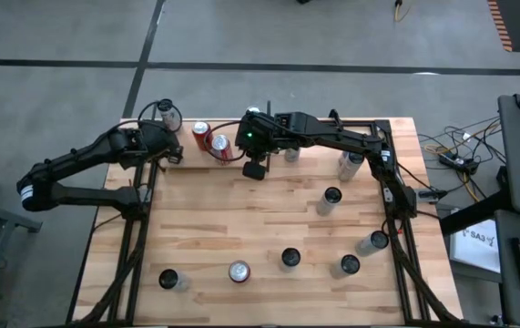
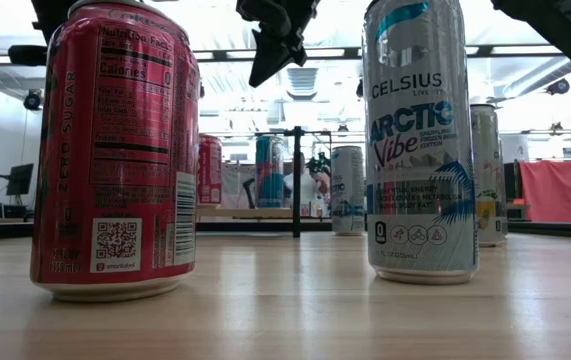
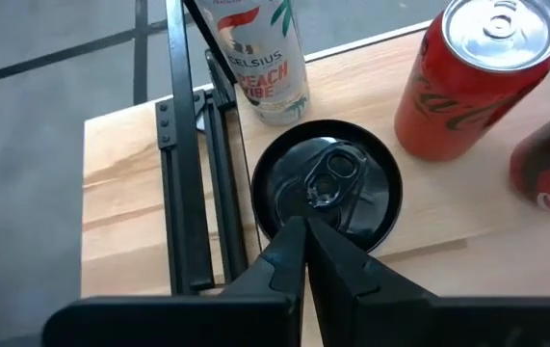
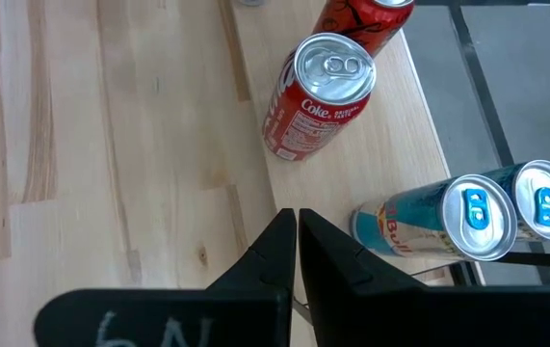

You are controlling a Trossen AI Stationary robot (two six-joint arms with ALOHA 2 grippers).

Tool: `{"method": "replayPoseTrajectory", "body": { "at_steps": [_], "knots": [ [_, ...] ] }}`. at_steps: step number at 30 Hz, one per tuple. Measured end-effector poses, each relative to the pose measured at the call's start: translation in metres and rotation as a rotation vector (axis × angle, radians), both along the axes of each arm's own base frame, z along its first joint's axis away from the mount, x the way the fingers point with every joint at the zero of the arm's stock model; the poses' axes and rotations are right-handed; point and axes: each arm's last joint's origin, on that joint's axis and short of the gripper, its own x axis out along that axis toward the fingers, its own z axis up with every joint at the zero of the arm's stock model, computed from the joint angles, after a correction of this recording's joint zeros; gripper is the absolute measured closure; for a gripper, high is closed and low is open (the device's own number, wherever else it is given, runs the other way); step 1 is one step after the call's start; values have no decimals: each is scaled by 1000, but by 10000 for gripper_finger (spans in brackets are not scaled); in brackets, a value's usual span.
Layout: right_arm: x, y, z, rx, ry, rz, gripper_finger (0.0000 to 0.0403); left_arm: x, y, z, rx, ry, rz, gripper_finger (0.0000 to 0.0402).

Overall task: Place canned beverage on shelf
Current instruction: Put the top white and pink soda can on the shelf aligned with the other white and pink soda can

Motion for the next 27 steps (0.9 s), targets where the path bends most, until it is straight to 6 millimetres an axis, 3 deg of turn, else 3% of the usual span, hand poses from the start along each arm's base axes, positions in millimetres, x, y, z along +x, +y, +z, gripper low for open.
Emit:
{"method": "replayPoseTrajectory", "body": {
  "at_steps": [14, 21, 27],
  "knots": [
    [0, 0, 0, -4, 2, 6, 394, 0, -5, 3, 5, -38, -33, 402],
    [0, 0, 0, -6, 4, 8, 394, 9, -16, 7, 40, -77, -156, 402],
    [0, 0, -4, -3, 17, 8, 394, 21, -20, 3, -37, -55, -300, 402]
  ]
}}
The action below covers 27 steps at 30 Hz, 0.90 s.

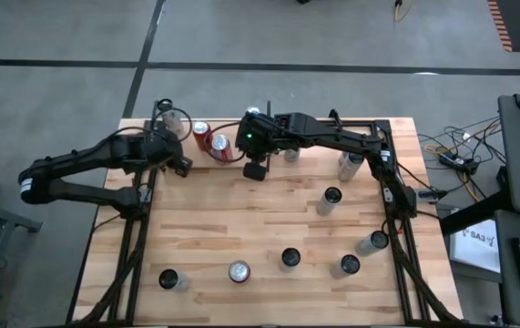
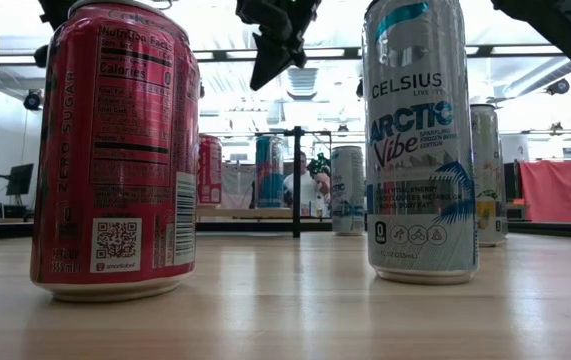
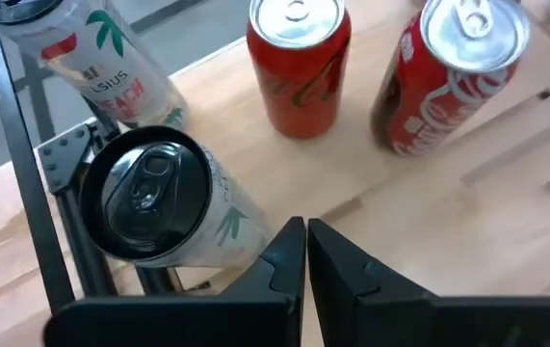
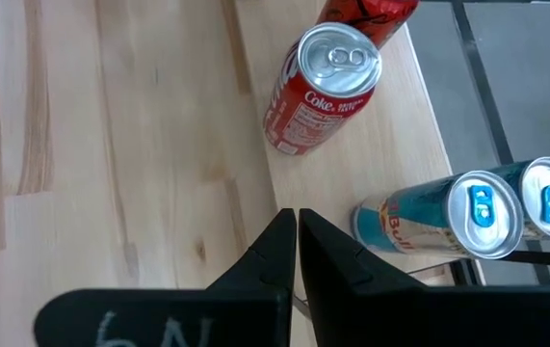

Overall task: Place canned beverage on shelf
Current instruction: Put the top white and pink soda can on the shelf aligned with the other white and pink soda can

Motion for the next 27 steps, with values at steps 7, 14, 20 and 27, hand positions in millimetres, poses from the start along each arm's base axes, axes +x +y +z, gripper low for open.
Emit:
{"method": "replayPoseTrajectory", "body": {
  "at_steps": [7, 14, 20, 27],
  "knots": [
    [3, -1, -12, 4, 21, 0, 394, 13, 6, -12, 54, 104, 34, 402],
    [4, -1, -17, 7, 32, -1, 394, 24, 11, -21, 83, 180, 49, 402],
    [3, -1, -16, 6, 31, -1, 394, 27, 16, -25, 79, 239, 36, 402],
    [2, -1, -17, 10, 44, -3, 394, 24, 18, -30, -53, 307, -37, 402]
  ]
}}
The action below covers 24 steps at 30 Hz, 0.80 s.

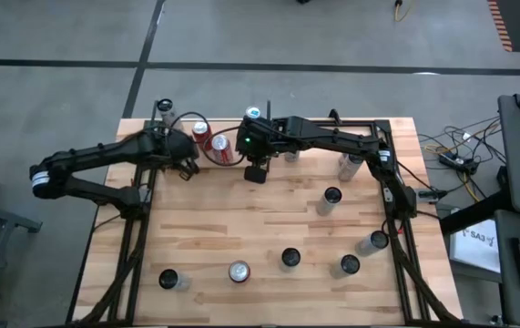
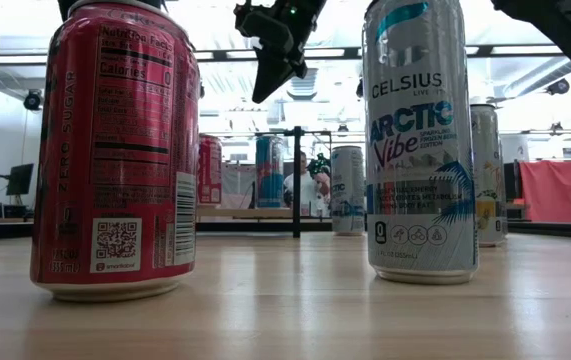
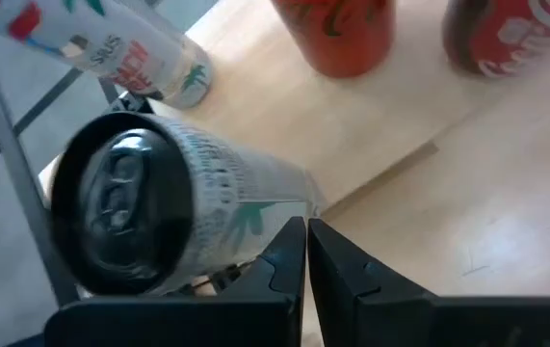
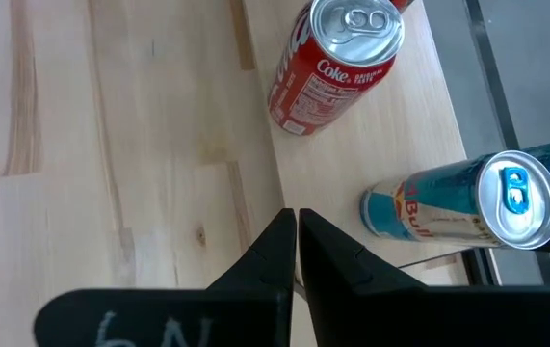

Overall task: Place canned beverage on shelf
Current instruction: Put the top white and pink soda can on the shelf aligned with the other white and pink soda can

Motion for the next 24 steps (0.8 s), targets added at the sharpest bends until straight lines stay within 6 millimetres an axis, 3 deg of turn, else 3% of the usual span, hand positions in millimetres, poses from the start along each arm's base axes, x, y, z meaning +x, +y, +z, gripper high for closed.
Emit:
{"method": "replayPoseTrajectory", "body": {
  "at_steps": [15, 20, 24],
  "knots": [
    [0, 0, 0, 5, -6, -9, 394, 2, 28, -5, 94, 107, 44, 402],
    [0, 0, 0, 8, -5, -13, 394, 2, 24, 11, 98, 49, 23, 402],
    [0, 0, 0, 9, 1, -13, 394, -13, 18, 31, 129, 52, 21, 402]
  ]
}}
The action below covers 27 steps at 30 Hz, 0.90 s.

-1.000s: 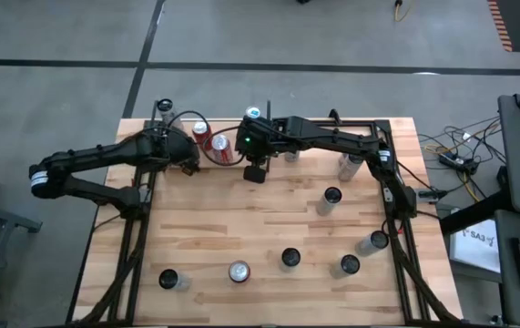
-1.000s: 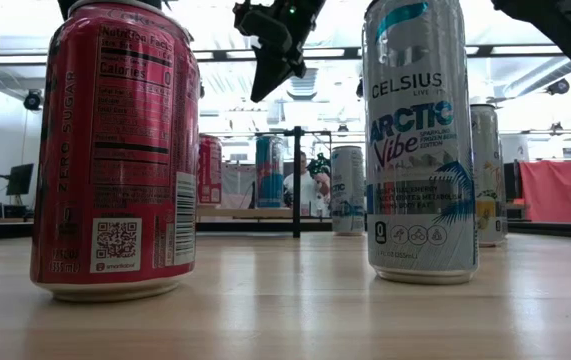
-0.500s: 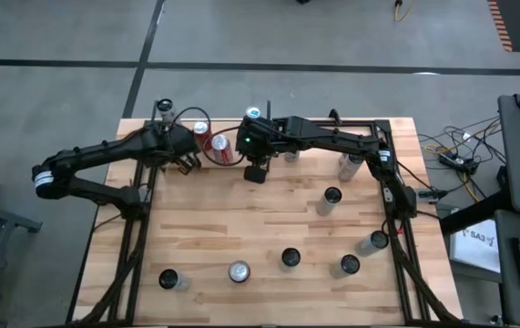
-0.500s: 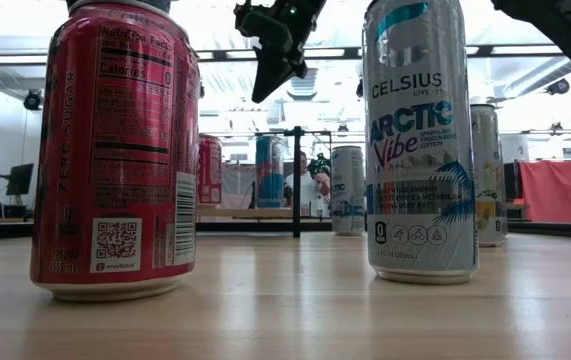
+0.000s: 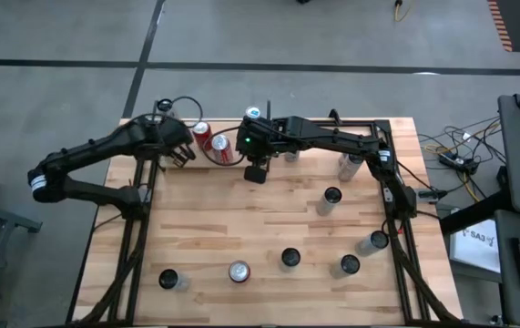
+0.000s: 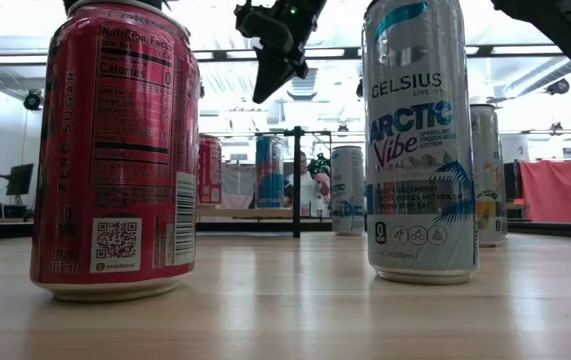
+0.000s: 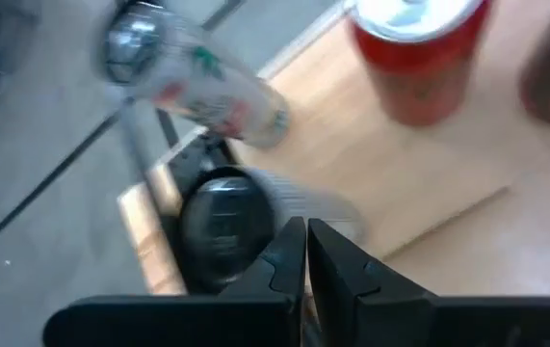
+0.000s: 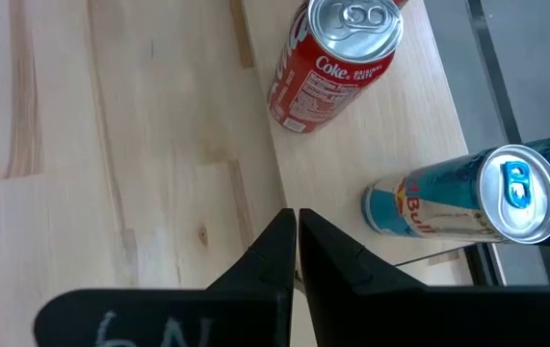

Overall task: Place canned beverage on shelf
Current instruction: Put the top white and pink soda can on the shelf aligned with the other white and pink soda can

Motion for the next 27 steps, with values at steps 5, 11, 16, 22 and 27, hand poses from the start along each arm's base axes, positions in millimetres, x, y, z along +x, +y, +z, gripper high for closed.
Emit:
{"method": "replayPoseTrajectory", "body": {
  "at_steps": [5, 11, 16, 22, 27],
  "knots": [
    [-1, 0, -1, 2, 10, 1, 394, -20, -9, 14, -43, 43, -114, 402],
    [-1, 0, 0, -4, 10, 8, 394, -26, -15, 13, -106, 95, -295, 402],
    [-1, 0, 0, -7, 12, 14, 394, -25, -15, -1, -221, 159, -451, 402],
    [-1, 0, -1, -9, 23, 20, 394, -23, -11, -22, -218, 319, -483, 402],
    [-1, 0, -3, -13, 31, 28, 394, -17, -2, -30, -195, 344, -446, 402]
  ]
}}
